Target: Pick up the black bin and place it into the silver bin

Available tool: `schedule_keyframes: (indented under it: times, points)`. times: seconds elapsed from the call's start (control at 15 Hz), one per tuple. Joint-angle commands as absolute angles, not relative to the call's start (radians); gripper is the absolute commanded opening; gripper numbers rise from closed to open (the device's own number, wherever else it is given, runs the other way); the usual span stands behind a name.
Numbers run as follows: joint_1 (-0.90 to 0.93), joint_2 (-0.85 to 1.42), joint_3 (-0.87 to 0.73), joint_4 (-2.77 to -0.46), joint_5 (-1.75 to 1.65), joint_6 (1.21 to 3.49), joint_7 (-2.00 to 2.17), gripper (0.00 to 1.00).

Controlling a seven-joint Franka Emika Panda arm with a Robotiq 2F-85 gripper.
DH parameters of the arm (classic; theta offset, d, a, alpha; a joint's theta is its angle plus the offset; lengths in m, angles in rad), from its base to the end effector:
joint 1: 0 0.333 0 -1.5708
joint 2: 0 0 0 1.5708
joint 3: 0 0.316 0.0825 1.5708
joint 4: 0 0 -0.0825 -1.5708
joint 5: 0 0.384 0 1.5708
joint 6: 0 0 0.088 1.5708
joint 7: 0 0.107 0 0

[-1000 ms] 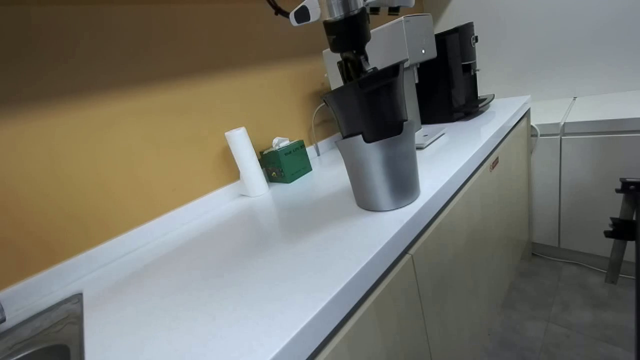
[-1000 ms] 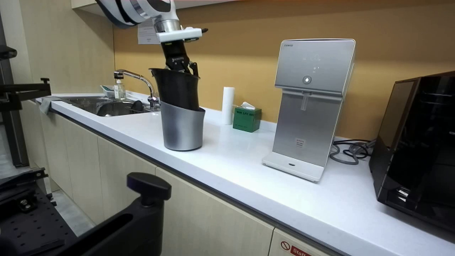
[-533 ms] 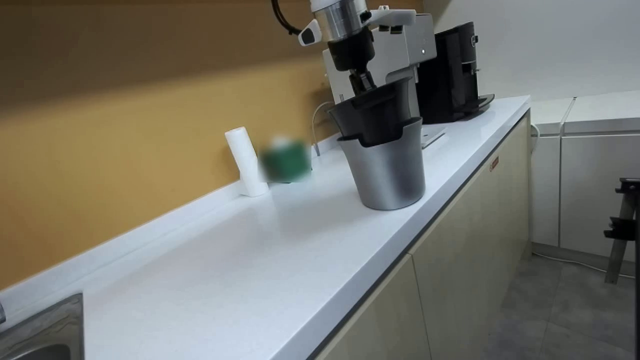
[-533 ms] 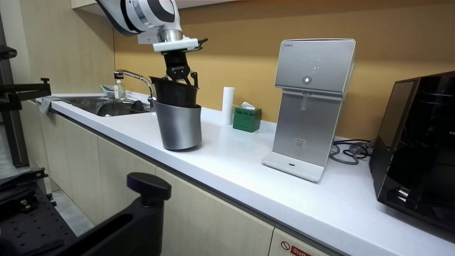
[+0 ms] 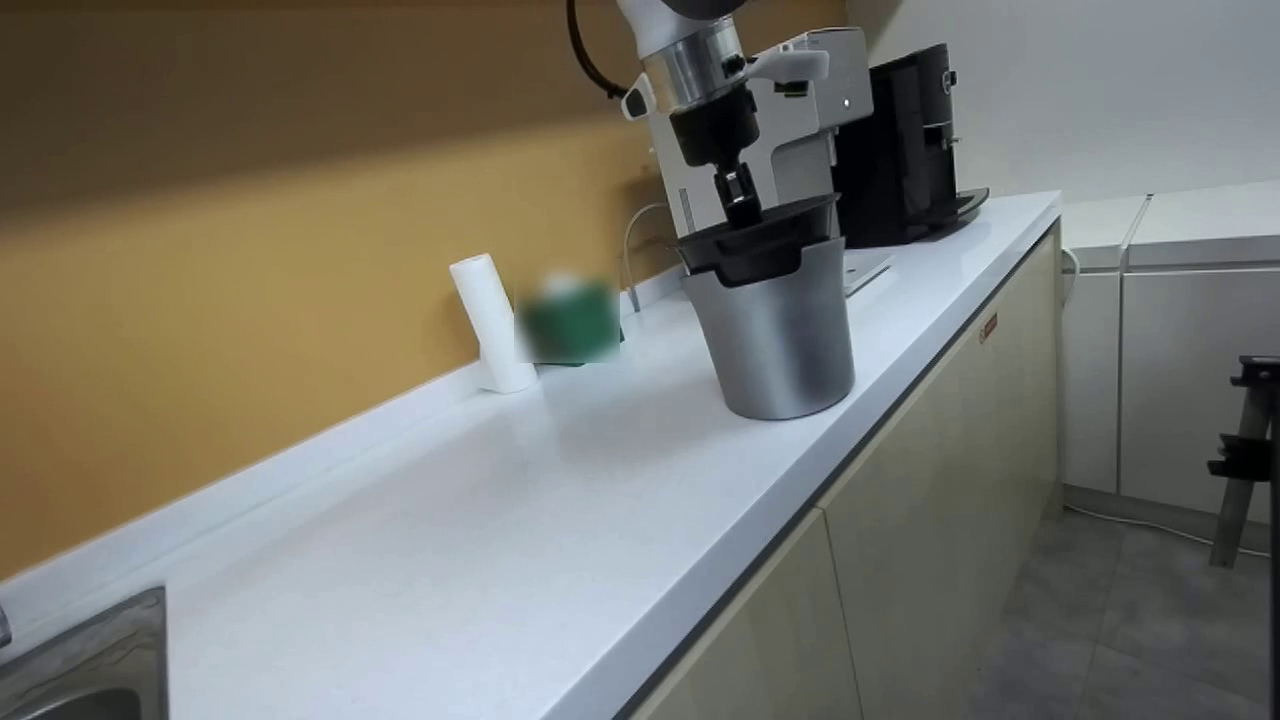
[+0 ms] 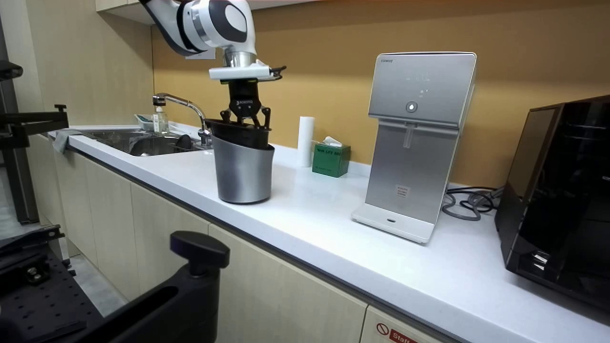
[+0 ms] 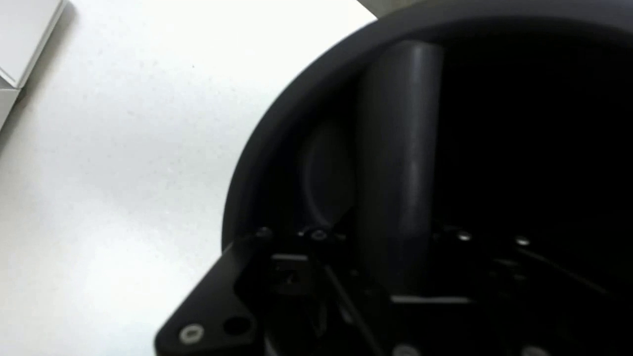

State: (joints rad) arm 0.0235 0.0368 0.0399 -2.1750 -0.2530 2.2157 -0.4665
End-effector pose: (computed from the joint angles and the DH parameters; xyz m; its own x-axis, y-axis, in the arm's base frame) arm 0.5397 0.0260 0.3764 0.7779 0.6205 -0.0996 0.6276 -0.7591 0.1729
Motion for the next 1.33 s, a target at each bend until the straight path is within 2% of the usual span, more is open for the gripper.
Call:
schedule_keyframes:
  times: [0.0,0.27,0.47,1.27]
  points:
    - [0.023,0.063,0.038,-2.124,-0.21,2.169,-0.43,0.53]
    - [0.018,0.063,0.035,-2.091,-0.181,2.161,-0.435,0.81]
    - [0.019,0.053,0.036,-2.047,-0.148,2.141,-0.433,0.99]
    - [0.027,-0.008,0.035,-1.92,-0.161,1.985,-0.616,1.0]
